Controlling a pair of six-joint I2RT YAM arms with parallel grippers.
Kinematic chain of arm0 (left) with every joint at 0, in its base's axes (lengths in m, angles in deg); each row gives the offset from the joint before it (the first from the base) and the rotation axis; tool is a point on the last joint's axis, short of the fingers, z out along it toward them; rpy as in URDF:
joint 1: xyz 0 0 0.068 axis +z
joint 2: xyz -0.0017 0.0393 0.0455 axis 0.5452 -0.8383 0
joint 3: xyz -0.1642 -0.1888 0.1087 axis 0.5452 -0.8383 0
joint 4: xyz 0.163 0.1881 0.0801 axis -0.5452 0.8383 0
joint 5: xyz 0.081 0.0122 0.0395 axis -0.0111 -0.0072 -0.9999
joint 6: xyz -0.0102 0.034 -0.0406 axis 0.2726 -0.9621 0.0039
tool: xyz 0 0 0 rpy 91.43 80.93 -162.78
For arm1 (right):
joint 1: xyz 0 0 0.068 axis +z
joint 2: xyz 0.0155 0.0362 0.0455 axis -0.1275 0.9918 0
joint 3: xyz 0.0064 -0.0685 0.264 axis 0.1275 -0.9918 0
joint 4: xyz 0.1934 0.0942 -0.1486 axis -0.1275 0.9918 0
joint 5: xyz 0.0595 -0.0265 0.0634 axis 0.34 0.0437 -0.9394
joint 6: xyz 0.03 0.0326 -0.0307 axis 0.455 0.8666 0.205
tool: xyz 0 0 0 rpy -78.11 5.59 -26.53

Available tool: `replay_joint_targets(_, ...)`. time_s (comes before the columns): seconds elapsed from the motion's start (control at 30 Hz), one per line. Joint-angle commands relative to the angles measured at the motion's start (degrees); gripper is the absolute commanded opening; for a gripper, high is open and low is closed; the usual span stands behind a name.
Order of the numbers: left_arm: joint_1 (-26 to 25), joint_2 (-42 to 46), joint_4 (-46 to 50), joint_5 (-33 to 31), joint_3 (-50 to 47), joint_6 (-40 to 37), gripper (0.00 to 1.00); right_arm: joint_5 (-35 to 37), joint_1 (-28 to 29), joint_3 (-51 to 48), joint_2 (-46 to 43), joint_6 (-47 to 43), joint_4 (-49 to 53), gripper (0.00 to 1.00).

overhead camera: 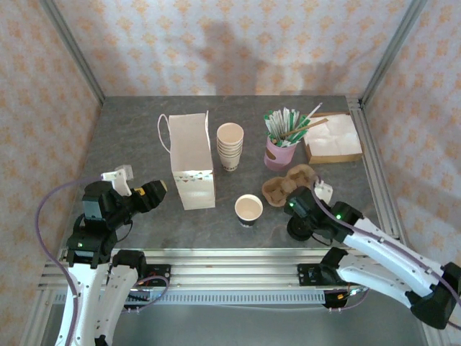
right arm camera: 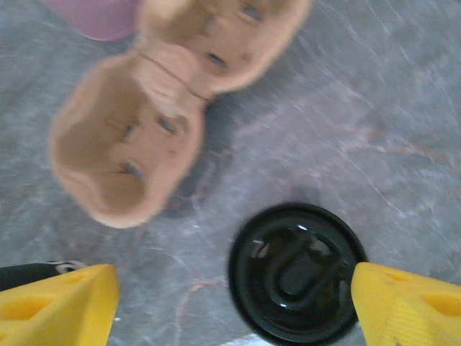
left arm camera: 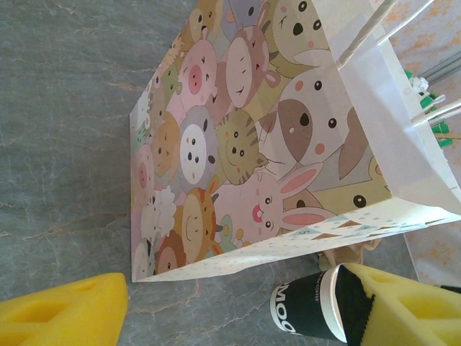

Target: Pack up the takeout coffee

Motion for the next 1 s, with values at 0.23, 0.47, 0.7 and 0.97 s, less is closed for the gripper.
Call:
replay_joint_targets(0.23, -0.4, 0.2, -1.1, -0.6, -0.8, -0.3, 0.77, -5.9, -1.7, -6.1, 2.4, 3.5, -1.1, 0.8)
replay_joint_targets(0.47, -0.4, 0.0, -1.2, 0.0, -0.8, -0.4, 0.77, -5.5, -1.9, -7.4, 7.0, 2.9, -4.5, 0.83)
replay_joint_targets(0.7, -0.4, -0.2, -1.3, 0.5, -0.8, -0.4, 0.76, -5.5, -1.8, -8.9, 10.3, 2.8, -7.4, 0.82)
replay_joint_targets(0.97, -0.6, -0.3, -1.2, 0.5, -0.7, -0.5, 0.75, -4.4, -1.9, -9.5, 11.7, 2.1, -8.0, 0.82)
